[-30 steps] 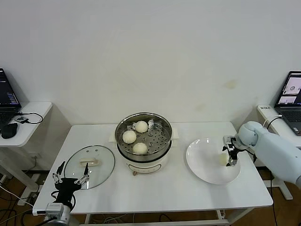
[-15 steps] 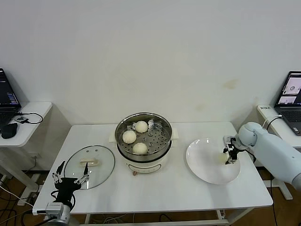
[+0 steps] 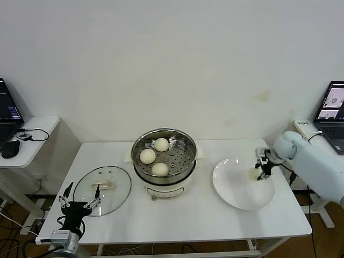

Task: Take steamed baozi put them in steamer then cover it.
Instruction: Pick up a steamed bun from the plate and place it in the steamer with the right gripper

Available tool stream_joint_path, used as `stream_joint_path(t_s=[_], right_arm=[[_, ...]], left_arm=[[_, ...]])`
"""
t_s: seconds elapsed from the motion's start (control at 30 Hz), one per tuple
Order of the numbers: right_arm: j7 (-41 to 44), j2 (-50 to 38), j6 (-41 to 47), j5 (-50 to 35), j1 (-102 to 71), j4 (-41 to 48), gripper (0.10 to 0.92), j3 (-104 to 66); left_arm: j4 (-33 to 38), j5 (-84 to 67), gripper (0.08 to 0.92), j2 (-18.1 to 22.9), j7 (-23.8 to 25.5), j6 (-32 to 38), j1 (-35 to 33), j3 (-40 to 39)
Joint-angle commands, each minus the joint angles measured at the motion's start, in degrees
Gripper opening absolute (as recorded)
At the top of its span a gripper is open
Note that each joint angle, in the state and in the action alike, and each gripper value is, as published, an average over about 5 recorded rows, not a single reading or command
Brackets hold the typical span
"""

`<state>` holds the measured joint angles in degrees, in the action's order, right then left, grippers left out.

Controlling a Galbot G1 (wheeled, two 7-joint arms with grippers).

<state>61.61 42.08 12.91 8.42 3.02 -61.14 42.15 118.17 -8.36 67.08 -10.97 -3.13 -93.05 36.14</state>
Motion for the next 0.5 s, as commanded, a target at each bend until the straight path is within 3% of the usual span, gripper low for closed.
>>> stream_joint_path(t_s=[0.03, 0.3, 0.5], right_arm=[[-0.5, 0.6, 5.6, -15.5, 20.9, -9.6, 0.557, 14.0], [-4.3, 9.7, 11.9, -31.0, 34.4, -10.8, 0.574, 22.4], [-8.2, 18.0, 15.9, -36.2, 34.1, -9.1, 0.58, 22.9]], left_arm=[[-0.2, -0.1, 0.823, 0.1, 0.0, 0.1, 0.2, -0.3], [-0.3, -0.1, 0.823, 0.2, 0.0, 0.2, 0.4, -0.7], [-0.2, -0.2, 0.823, 0.3, 0.1, 0.2, 0.4, -0.4]])
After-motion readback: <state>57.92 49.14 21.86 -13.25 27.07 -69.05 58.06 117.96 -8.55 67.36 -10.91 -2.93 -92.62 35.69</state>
